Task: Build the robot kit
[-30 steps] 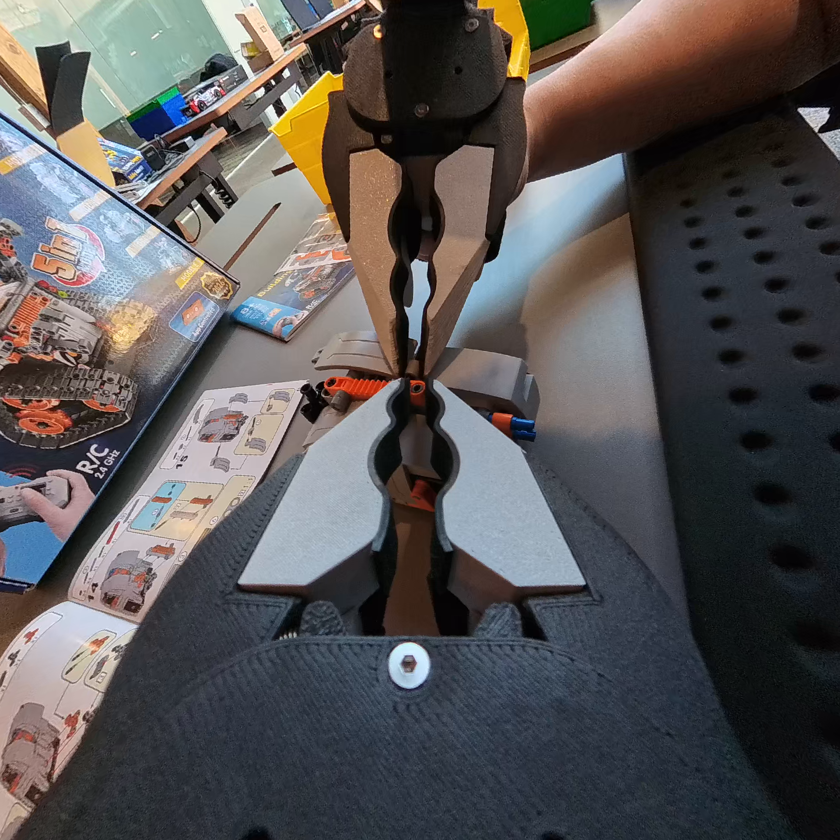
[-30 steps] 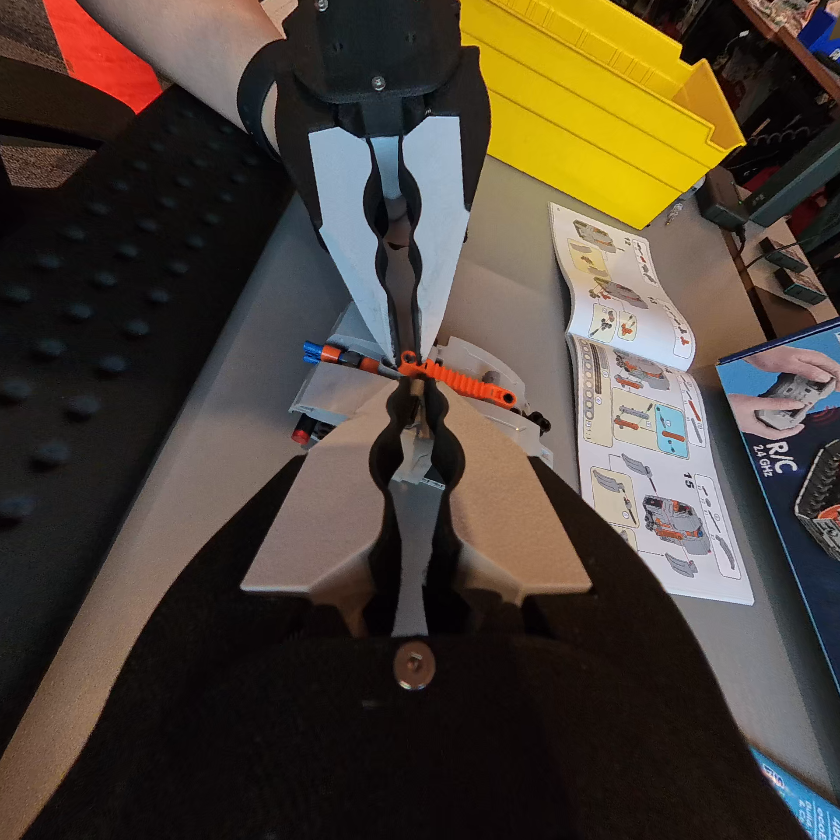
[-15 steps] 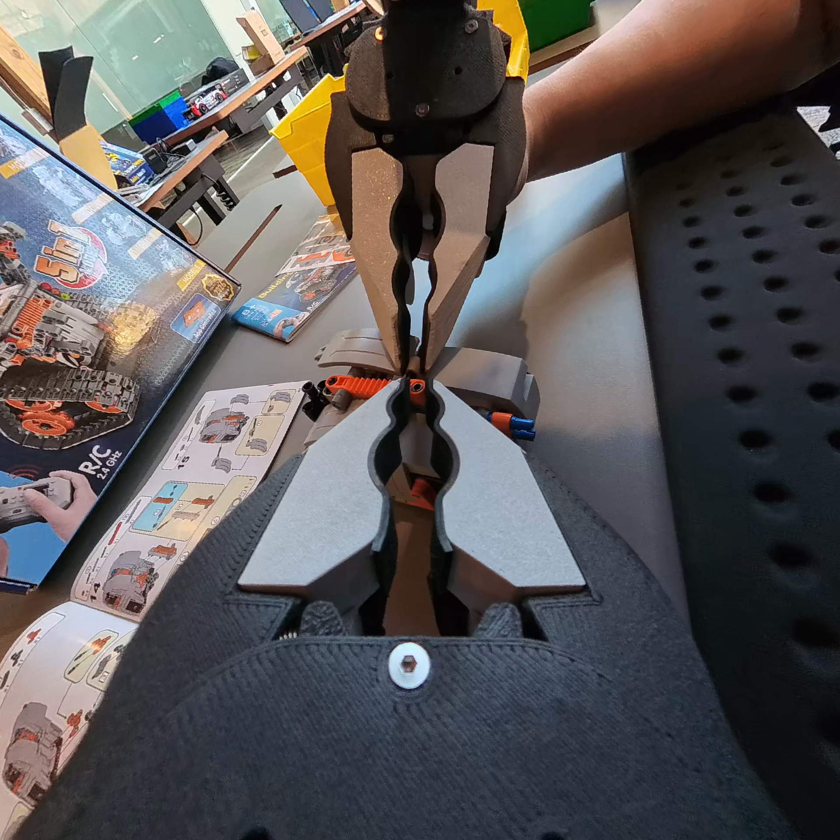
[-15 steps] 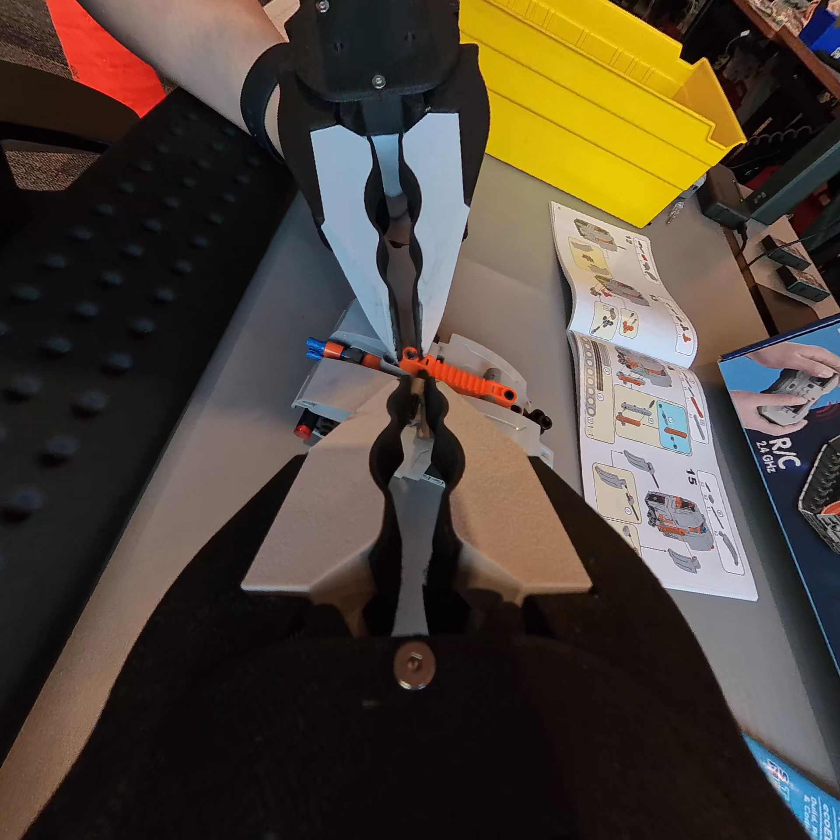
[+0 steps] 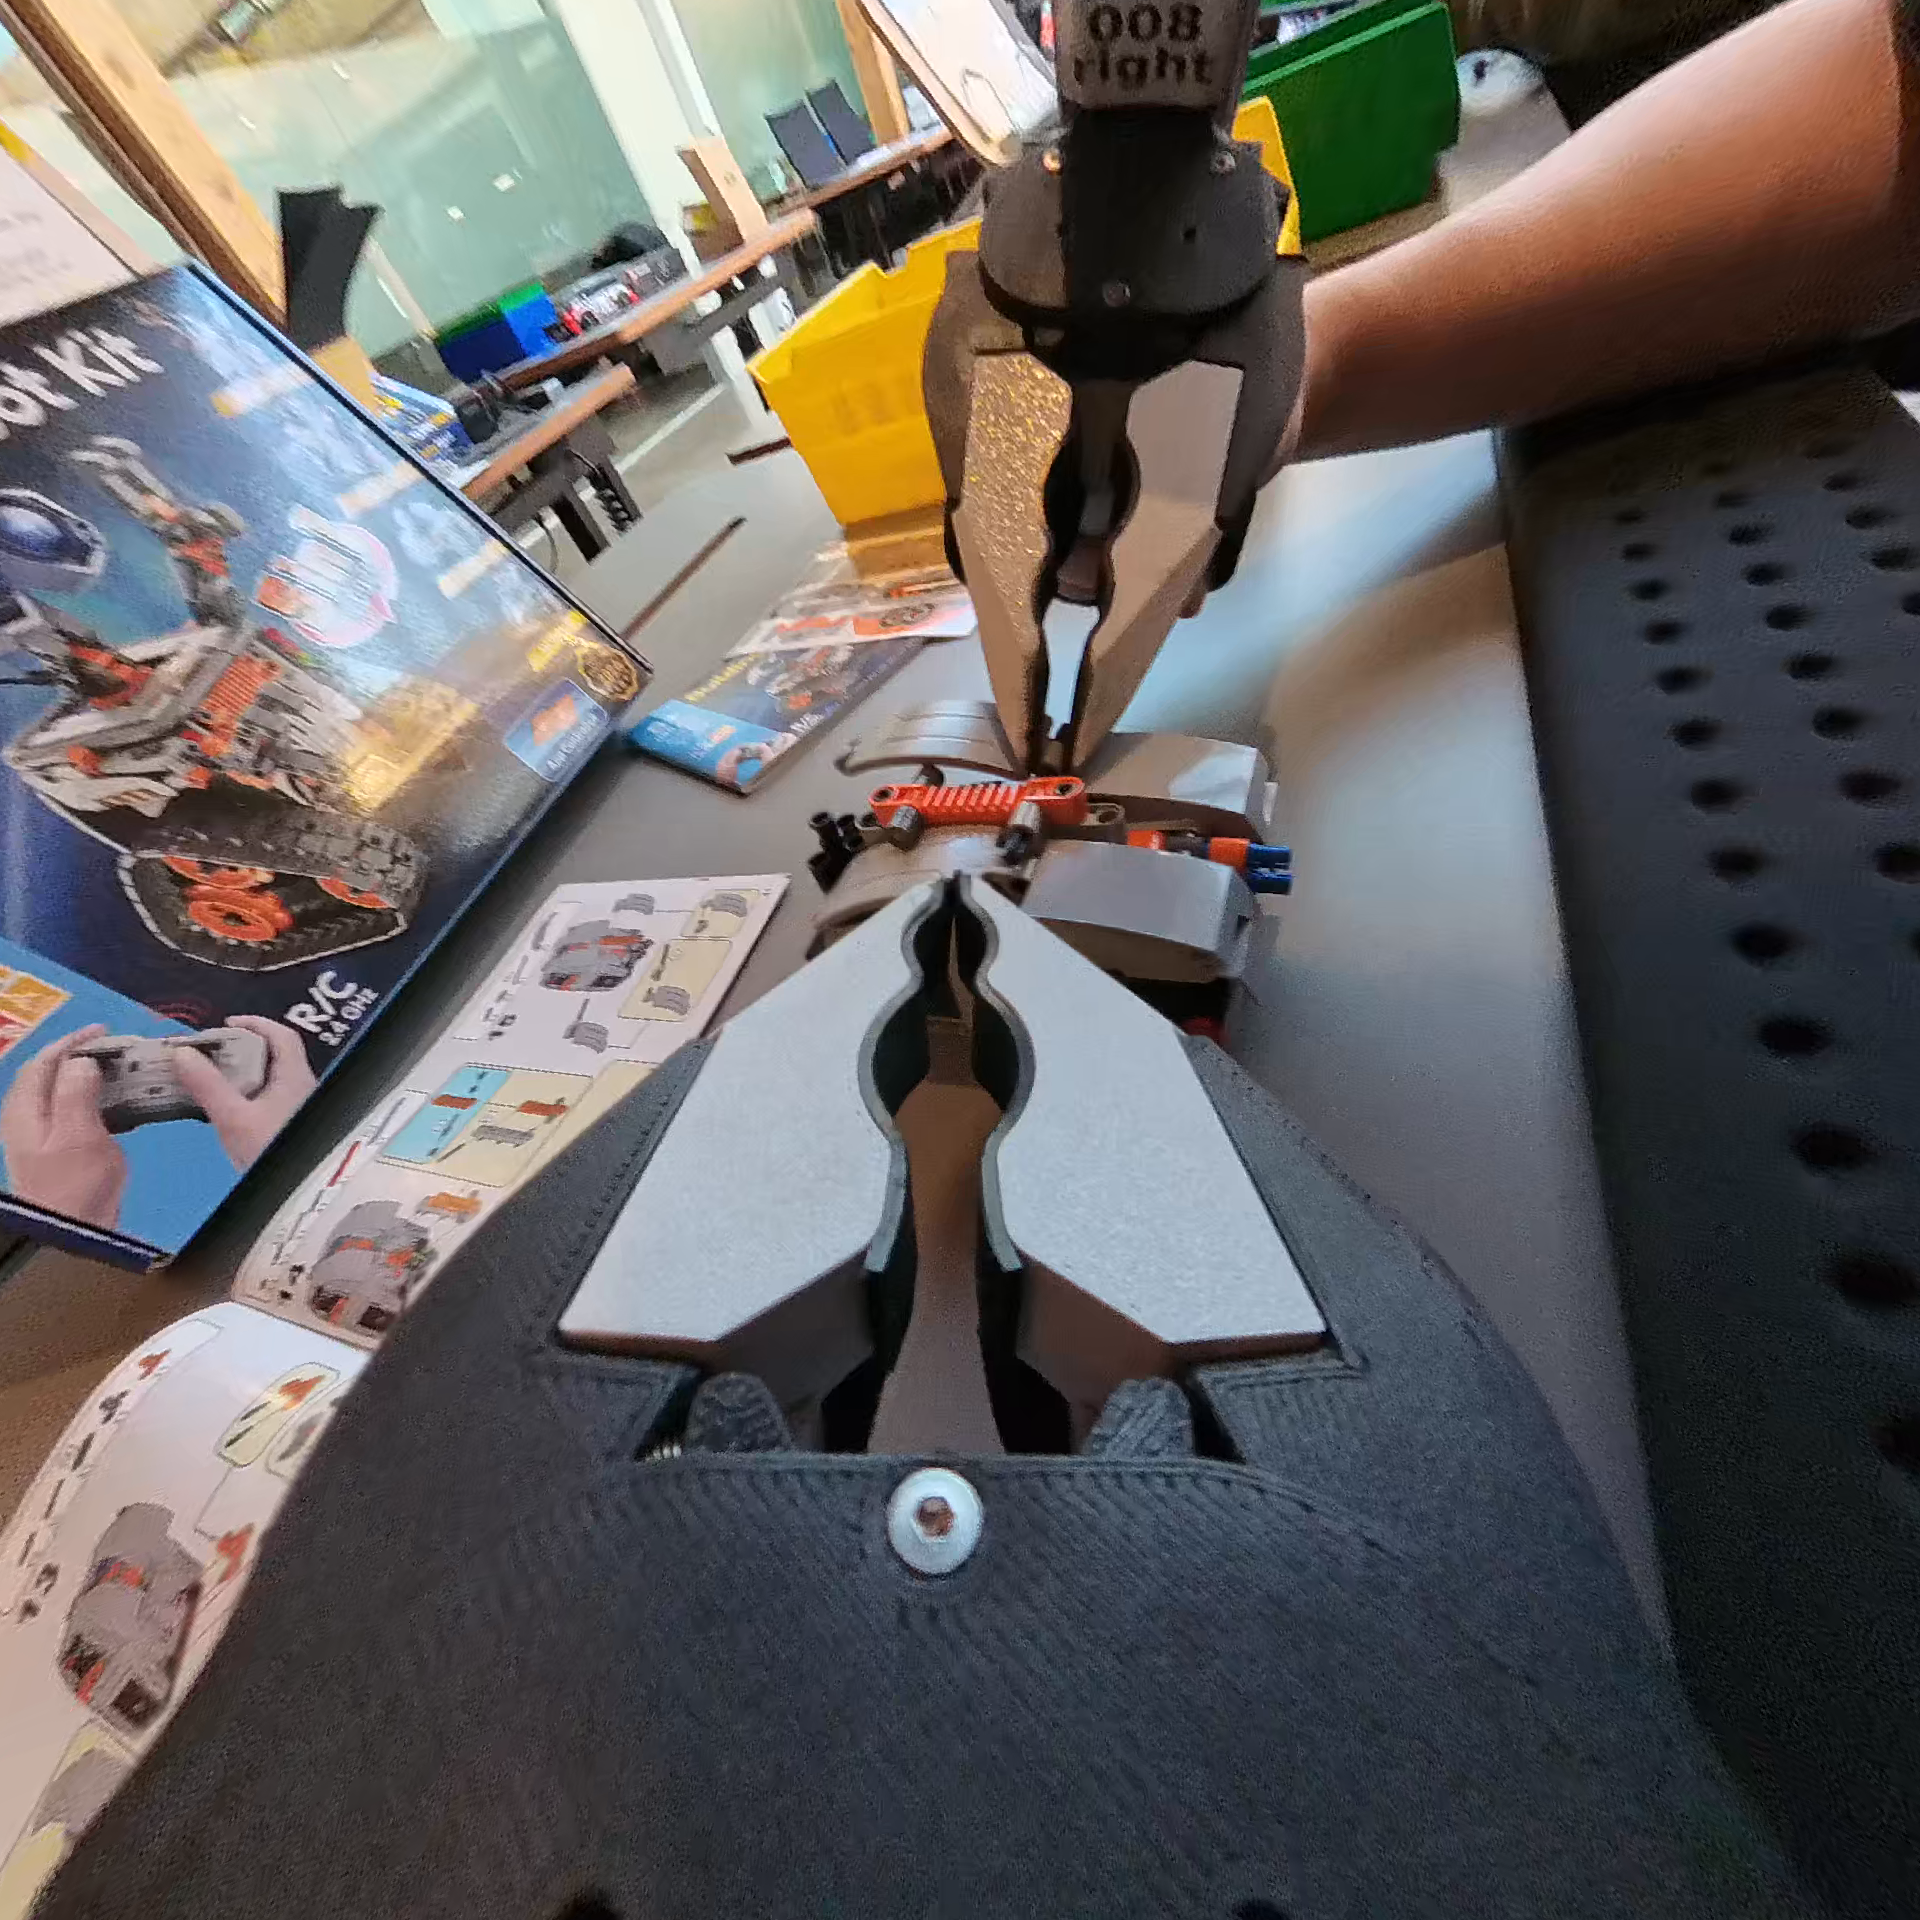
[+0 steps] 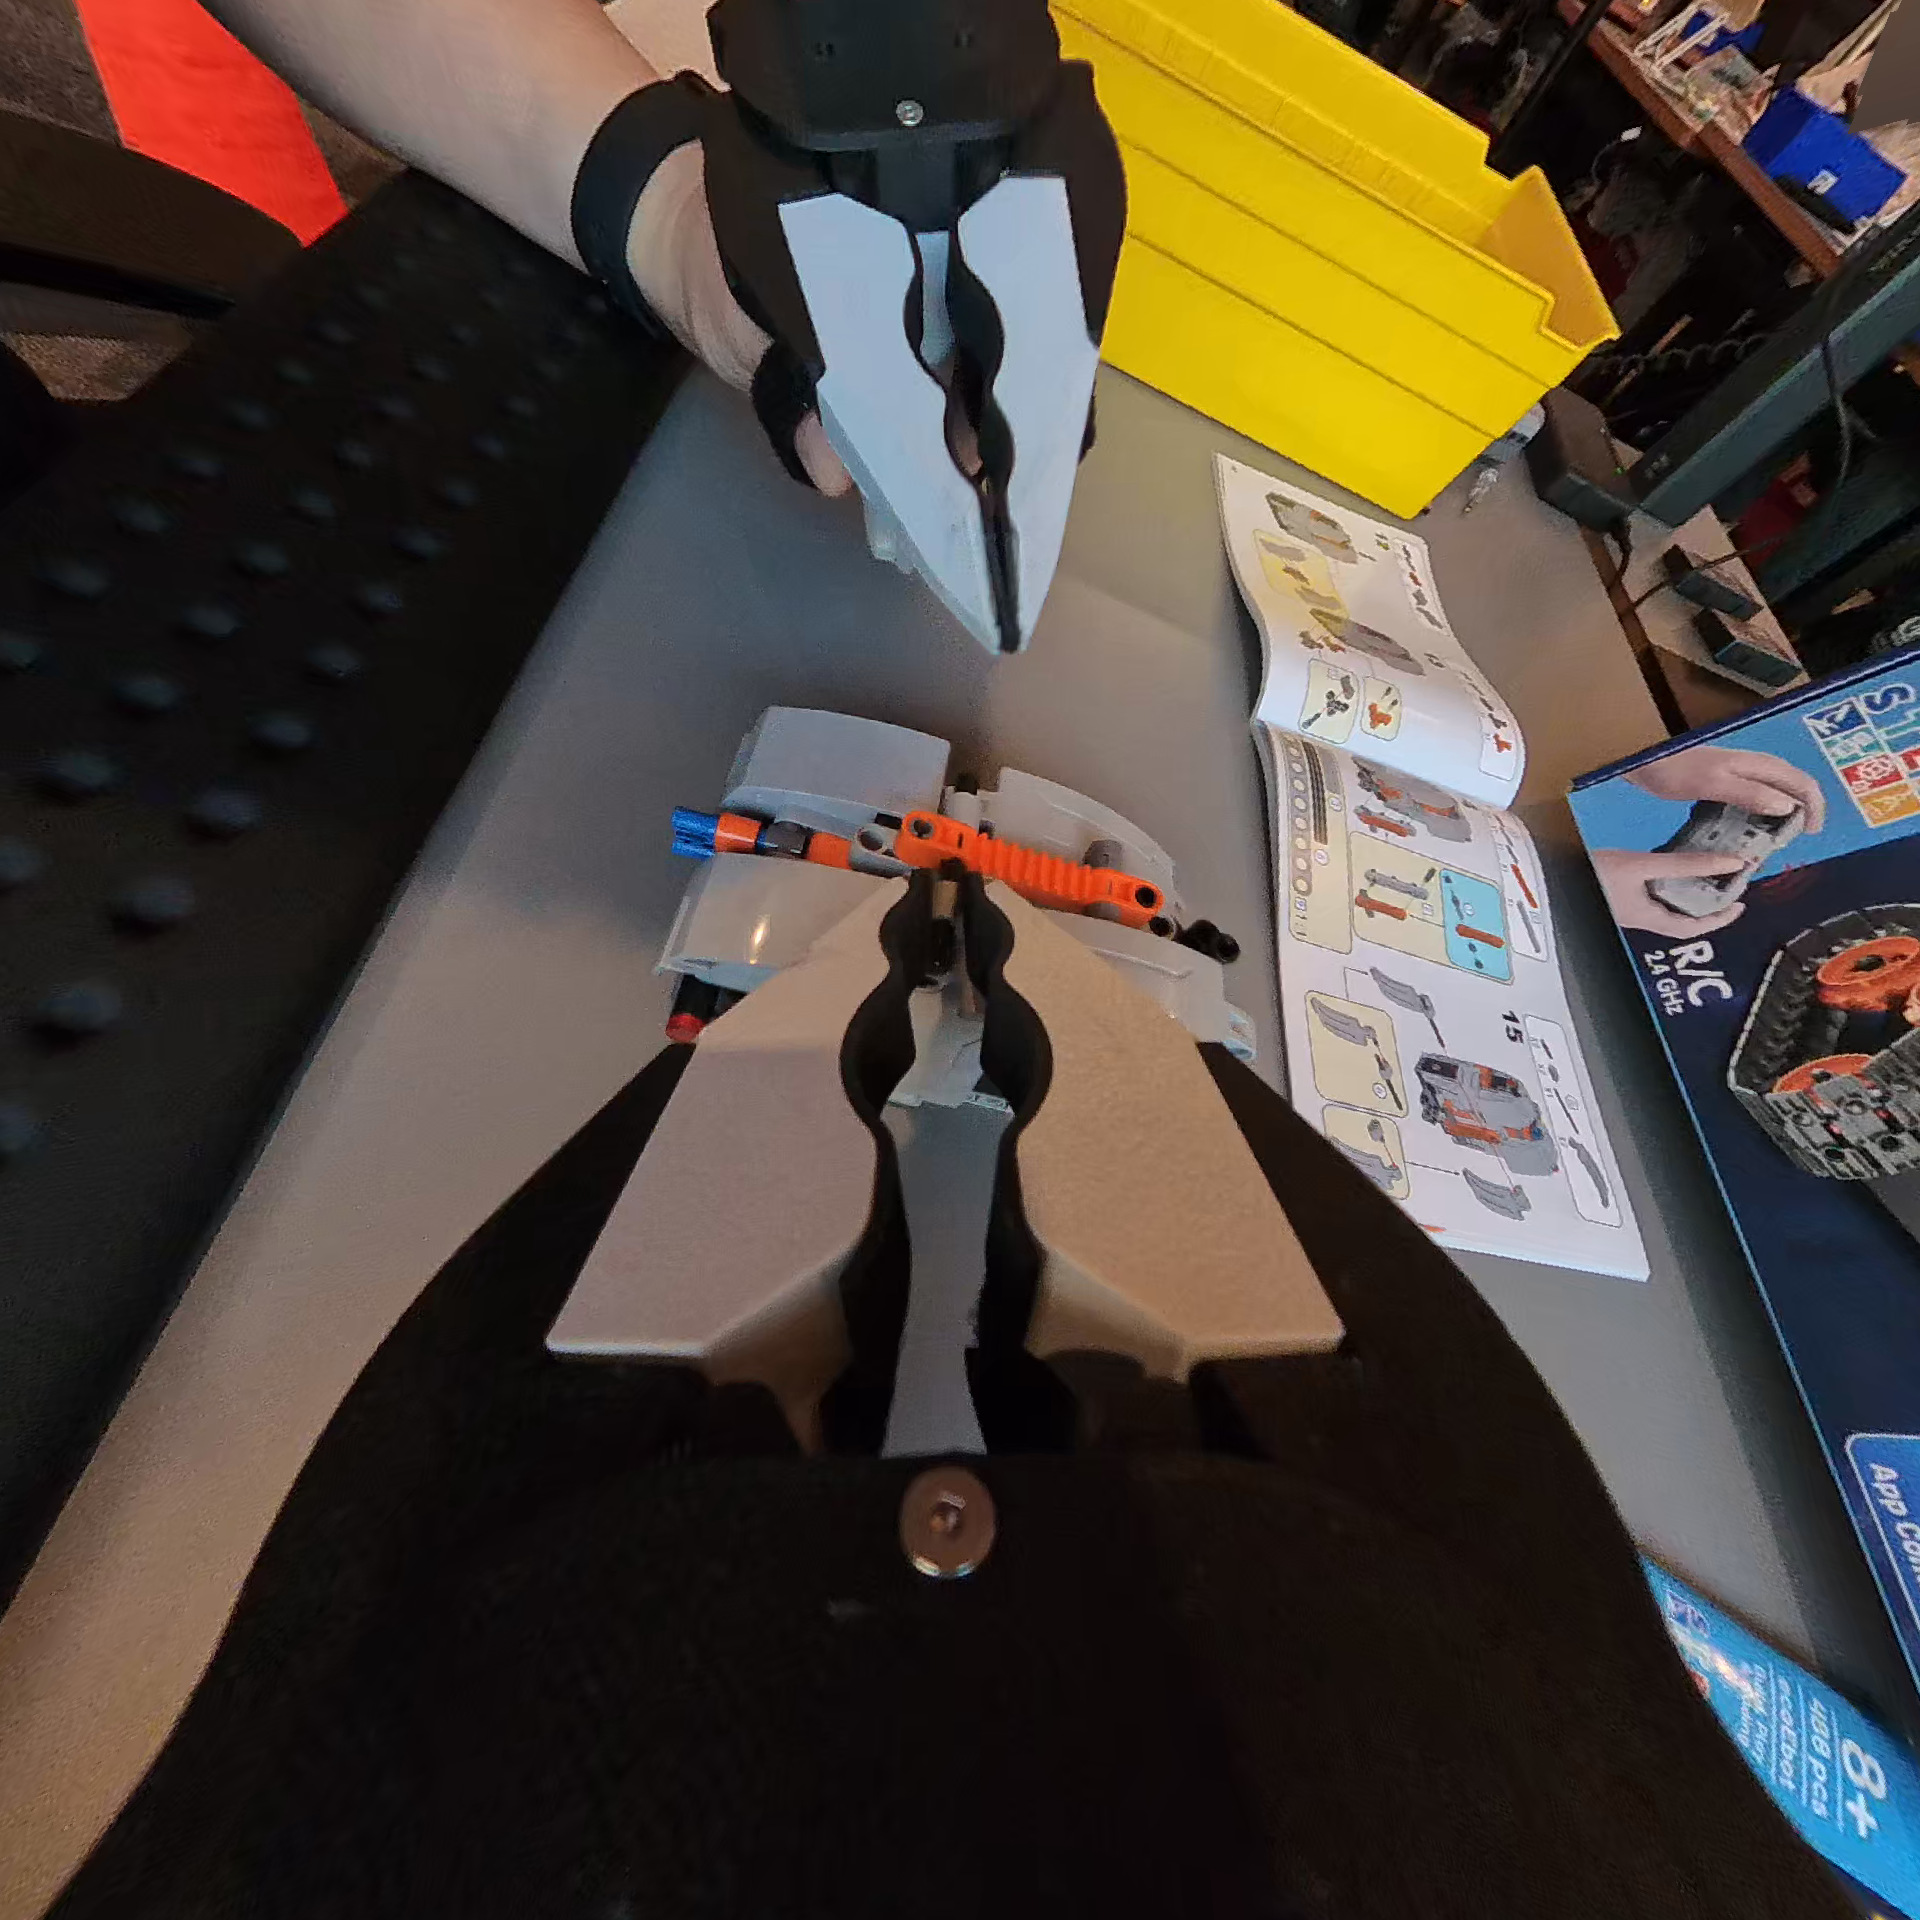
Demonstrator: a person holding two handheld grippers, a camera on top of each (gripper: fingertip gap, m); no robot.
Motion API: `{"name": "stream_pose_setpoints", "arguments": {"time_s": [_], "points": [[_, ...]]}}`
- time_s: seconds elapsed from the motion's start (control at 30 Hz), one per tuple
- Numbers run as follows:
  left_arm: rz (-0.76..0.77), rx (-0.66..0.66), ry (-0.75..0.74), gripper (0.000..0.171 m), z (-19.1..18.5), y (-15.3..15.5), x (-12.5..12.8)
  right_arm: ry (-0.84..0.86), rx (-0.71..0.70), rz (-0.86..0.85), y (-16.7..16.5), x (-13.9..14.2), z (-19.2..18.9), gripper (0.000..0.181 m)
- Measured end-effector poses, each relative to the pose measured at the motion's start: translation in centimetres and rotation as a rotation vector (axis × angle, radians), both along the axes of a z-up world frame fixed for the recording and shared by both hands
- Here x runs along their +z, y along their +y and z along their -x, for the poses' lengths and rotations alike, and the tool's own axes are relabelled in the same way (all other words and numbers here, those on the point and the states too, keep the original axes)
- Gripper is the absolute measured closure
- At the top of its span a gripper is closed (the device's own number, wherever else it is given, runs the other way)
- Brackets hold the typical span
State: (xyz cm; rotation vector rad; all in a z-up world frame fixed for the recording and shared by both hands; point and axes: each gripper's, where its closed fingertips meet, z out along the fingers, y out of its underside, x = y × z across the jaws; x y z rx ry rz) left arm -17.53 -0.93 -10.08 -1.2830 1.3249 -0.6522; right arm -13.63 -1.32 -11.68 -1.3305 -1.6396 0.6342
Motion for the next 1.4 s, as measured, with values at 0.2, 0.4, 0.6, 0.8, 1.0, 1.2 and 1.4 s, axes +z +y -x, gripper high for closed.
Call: {"name": "stream_pose_setpoints", "arguments": {"time_s": [0.2, 0.4, 0.6, 0.8, 1.0, 1.2, 1.4], "points": [[0.104, -0.04, -0.064, 0.171, 0.0, -0.3, 0.5, 0.014, -0.002, 0.037, 0.0, 0.1, 0.0, 0.176], [0.214, -0.052, -0.018, 0.163, -0.7, -0.6, -0.6, 0.025, -0.012, 0.038, -0.1, 0.1, 0.5, 0.176], [0.251, -0.047, 0.034, 0.166, -1.1, -0.7, -1.6, 0.044, -0.008, 0.049, -0.1, 0.1, 0.5, 0.176], [0.242, -0.044, 0.038, 0.163, -1.8, -0.8, -1.6, 0.067, 0.002, 0.037, -0.1, 0.5, 0.5, 0.177], [0.108, -0.066, 0.051, 0.159, -2.6, -0.8, -0.6, 0.124, -0.056, 0.111, 0.5, 2.5, -0.4, 0.177], [0.085, -0.148, 0.097, 0.156, -4.4, -1.0, -0.7, 0.075, -0.128, 0.134, 0.4, 1.4, -0.1, 0.168], [0.106, -0.19, 0.142, 0.153, -4.7, -0.8, -1.5, 0.045, -0.144, 0.126, 0.1, 0.2, 0.1, 0.169]]}}
